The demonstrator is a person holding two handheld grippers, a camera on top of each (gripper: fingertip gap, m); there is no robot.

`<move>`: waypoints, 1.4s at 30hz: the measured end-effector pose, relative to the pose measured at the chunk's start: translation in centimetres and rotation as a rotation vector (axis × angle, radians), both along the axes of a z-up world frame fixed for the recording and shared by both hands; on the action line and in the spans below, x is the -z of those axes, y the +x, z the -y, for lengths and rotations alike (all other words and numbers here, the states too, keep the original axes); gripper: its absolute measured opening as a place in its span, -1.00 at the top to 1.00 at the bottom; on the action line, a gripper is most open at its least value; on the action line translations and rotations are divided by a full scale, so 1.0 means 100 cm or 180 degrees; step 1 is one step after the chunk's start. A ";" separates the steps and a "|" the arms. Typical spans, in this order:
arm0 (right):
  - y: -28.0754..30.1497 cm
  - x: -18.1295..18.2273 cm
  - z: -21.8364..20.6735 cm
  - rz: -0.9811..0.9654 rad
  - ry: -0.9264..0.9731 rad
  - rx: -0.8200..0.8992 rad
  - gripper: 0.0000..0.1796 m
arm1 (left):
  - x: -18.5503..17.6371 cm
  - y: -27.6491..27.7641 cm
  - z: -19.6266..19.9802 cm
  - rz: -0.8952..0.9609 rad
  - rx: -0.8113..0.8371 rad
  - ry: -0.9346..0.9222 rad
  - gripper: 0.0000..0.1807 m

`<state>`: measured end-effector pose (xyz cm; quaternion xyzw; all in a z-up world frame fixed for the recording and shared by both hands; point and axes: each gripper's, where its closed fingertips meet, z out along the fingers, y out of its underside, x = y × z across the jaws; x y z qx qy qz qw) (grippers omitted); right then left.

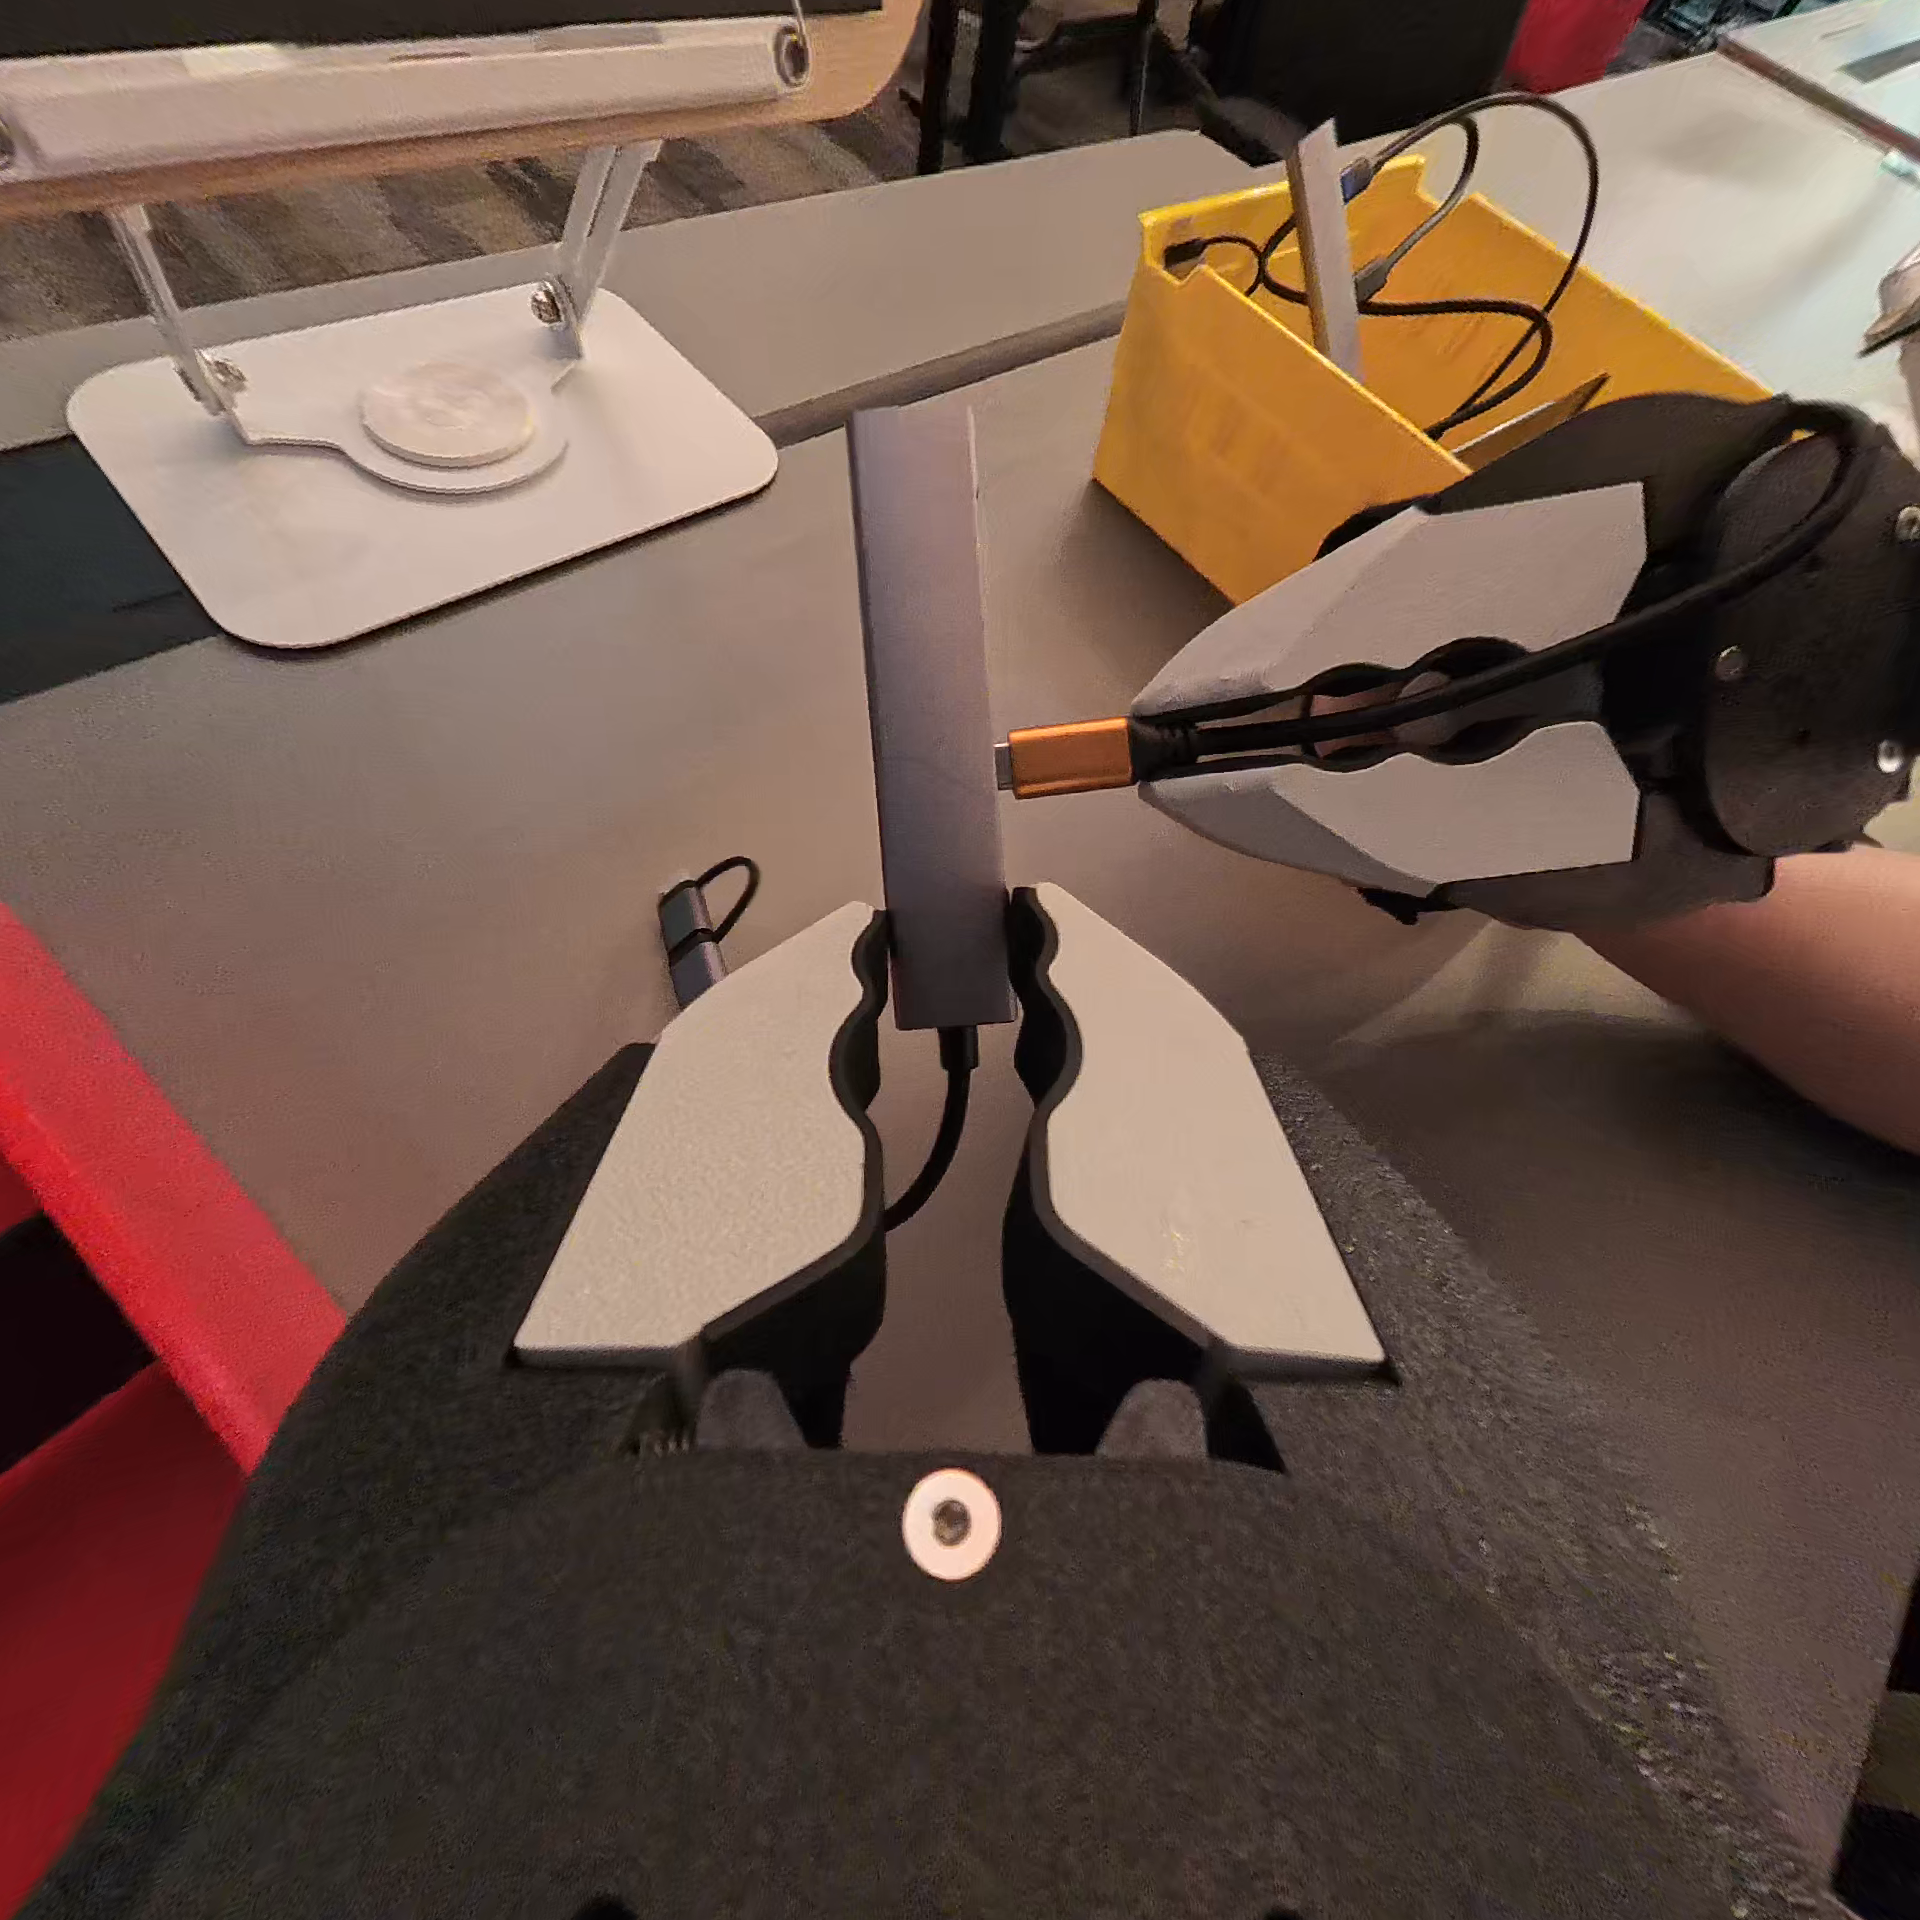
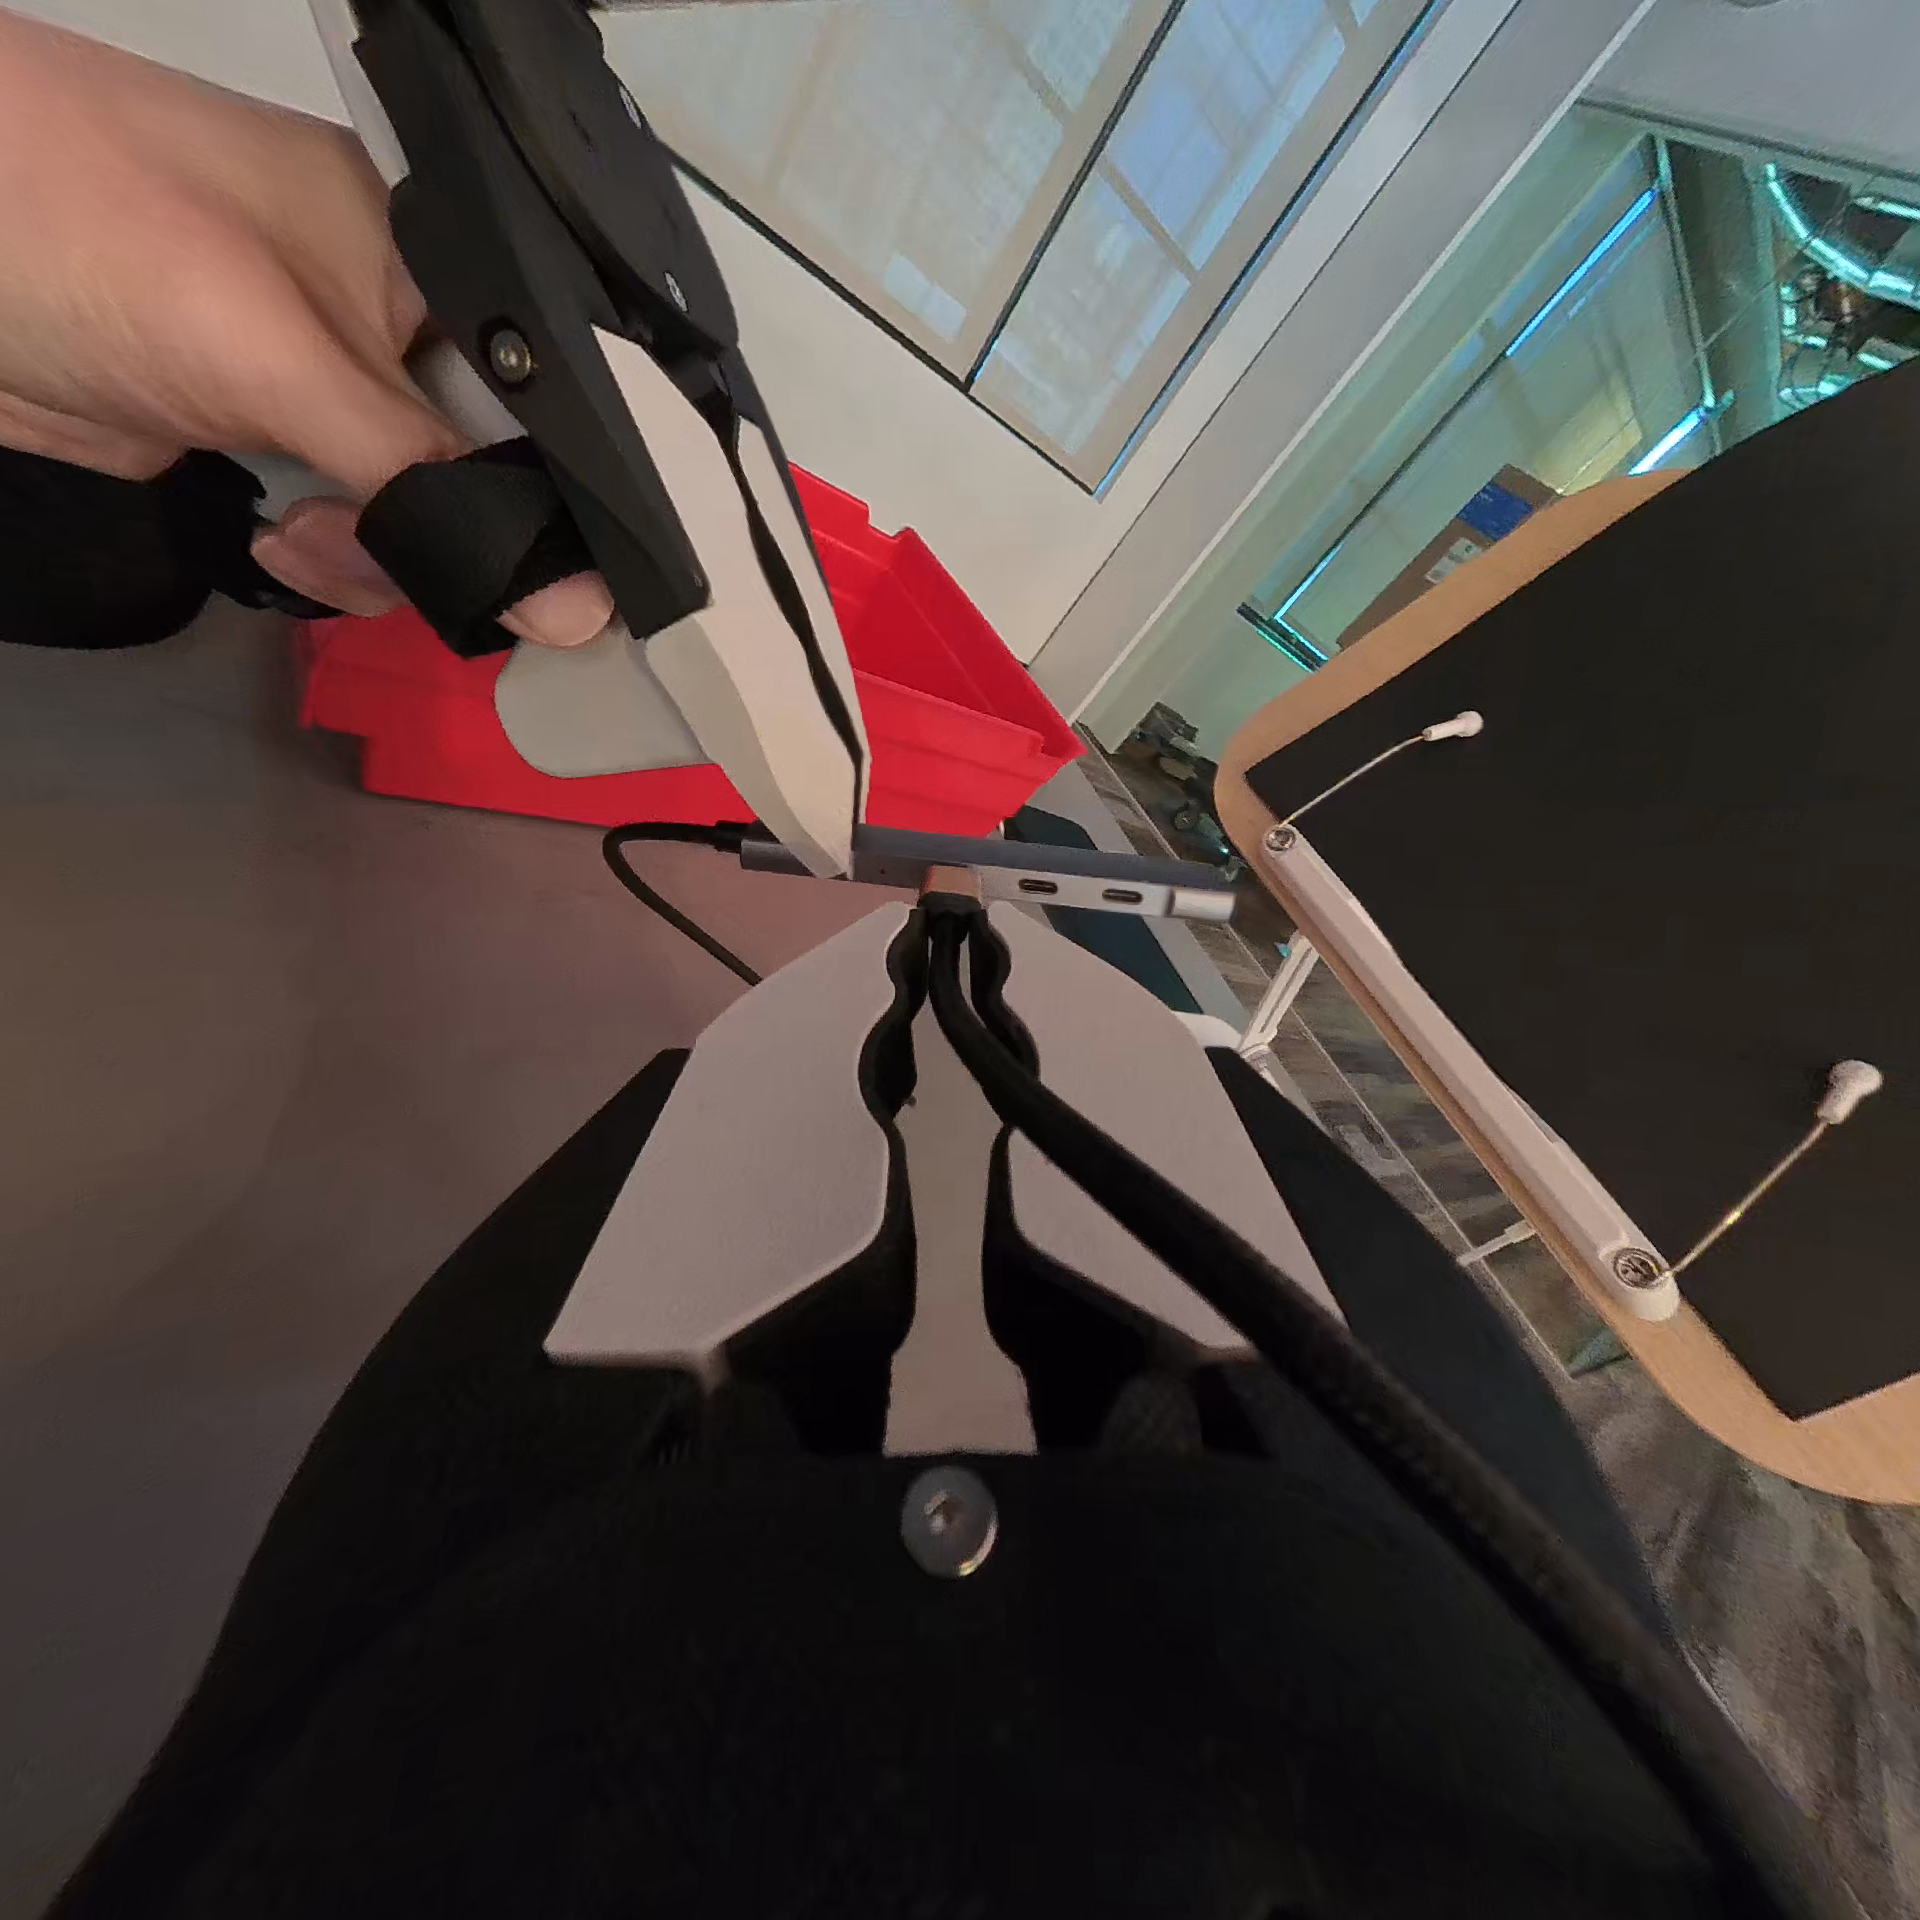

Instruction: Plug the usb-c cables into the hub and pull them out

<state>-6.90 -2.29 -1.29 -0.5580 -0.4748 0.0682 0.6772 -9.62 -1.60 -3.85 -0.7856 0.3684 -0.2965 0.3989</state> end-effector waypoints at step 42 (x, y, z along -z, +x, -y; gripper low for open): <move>0.007 0.001 0.009 0.0031 0.0109 -0.0425 0.91 | 0.012 0.023 0.005 0.0250 0.0442 0.0051 0.72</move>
